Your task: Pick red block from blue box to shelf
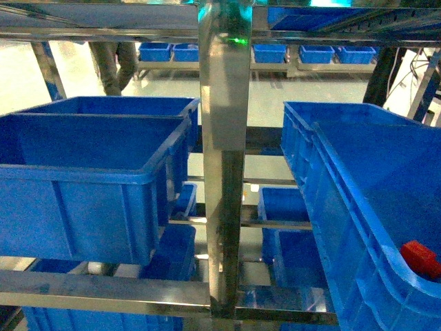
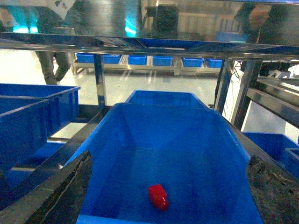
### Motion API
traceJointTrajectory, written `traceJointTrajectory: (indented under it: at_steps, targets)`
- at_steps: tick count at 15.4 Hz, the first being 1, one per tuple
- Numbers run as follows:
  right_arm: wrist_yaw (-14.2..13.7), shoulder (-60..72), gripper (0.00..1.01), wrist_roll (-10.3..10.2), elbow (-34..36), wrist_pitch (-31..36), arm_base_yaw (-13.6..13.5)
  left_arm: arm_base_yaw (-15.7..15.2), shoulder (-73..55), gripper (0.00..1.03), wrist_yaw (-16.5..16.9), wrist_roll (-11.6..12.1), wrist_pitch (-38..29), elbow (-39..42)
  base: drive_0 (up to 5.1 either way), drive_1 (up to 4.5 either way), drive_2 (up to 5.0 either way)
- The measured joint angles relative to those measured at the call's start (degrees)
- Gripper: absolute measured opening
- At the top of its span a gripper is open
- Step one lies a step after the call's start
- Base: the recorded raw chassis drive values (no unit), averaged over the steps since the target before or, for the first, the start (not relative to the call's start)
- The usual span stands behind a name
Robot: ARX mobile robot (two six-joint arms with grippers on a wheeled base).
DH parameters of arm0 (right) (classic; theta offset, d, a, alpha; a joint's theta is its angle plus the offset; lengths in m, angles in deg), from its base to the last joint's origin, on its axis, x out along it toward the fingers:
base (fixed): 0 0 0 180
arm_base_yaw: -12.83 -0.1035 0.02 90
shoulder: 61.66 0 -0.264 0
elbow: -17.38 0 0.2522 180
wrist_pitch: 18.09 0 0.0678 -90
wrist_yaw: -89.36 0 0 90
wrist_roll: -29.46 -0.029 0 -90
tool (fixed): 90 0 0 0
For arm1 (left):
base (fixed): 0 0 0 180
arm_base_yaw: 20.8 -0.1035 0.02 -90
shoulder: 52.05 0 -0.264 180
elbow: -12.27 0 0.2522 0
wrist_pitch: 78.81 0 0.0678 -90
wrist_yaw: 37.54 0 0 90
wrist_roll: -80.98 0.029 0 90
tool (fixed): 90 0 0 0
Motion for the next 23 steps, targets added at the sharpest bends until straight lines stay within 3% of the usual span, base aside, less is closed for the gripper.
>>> traceJointTrajectory:
  at_steps: [7,10,13,15,21,23]
  targets:
    - [0.0,0.0,0.98,0.0,0.0,0.2,0.0,0.0,0.0,0.98,0.0,0.0,0.0,0.0,0.0,0.00,0.0]
    - [-2.7,-1.7,0.86,0.0,0.0,-0.7,-2.2,0.0,0.0,0.98,0.0,0.0,0.0,0.0,0.0,0.00,0.0]
    - [-5.8,-4.7,0.72,0.0,0.0,-3.1,-6.4,0.0,0.0,0.98,0.0,0.0,0.0,0.0,0.0,0.00,0.0]
    - [-7.3,-5.3,0.75,0.2,0.0,-3.8,-8.2,0.0,0.0,0.98,0.0,0.0,0.0,0.0,0.0,0.00,0.0]
    - [-7.9,-5.2,1.00,0.2,0.0,-3.8,-8.5,0.0,0.0,0.98,0.0,0.0,0.0,0.0,0.0,0.00,0.0]
    - [-7.9,-5.3,0.98,0.2,0.0,-3.8,-8.5,0.0,0.0,0.98,0.0,0.0,0.0,0.0,0.0,0.00,0.0]
